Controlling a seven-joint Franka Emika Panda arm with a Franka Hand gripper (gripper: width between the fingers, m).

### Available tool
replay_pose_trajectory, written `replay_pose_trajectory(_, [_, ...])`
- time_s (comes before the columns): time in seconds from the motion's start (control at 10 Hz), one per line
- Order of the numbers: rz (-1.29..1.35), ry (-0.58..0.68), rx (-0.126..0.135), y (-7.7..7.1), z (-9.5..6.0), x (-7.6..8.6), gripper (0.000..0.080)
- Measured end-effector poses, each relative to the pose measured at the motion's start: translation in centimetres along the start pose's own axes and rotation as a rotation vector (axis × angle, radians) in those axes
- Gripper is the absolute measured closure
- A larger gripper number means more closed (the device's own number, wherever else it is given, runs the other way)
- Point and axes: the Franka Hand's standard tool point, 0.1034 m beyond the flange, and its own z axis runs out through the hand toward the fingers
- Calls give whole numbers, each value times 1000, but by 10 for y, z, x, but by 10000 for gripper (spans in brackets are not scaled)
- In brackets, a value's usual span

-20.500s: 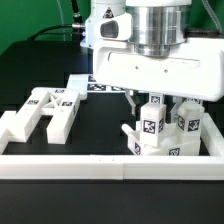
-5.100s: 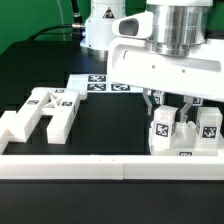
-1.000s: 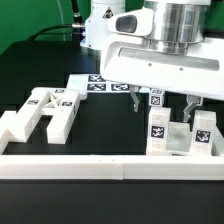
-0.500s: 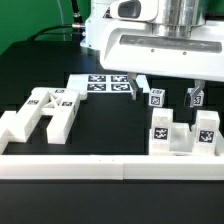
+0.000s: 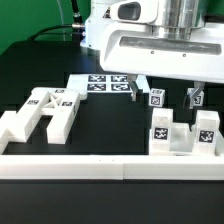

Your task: Assemble chair

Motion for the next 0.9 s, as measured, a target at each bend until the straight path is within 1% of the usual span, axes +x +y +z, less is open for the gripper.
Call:
replay_pose_trajectory(0.1, [-5,9,3,1,4,-6,151])
replay_pose_trajectory(0.3, [-6,24,6,3,17,-19,151])
replay_pose_trajectory(0.4, [-8,29,6,4,24,-22,151])
replay_pose_trajectory(0.6, [-17,24,-2,6,37,-23,151])
replay_pose_trajectory(0.9, [-30,21,-13,8,54,-15,151])
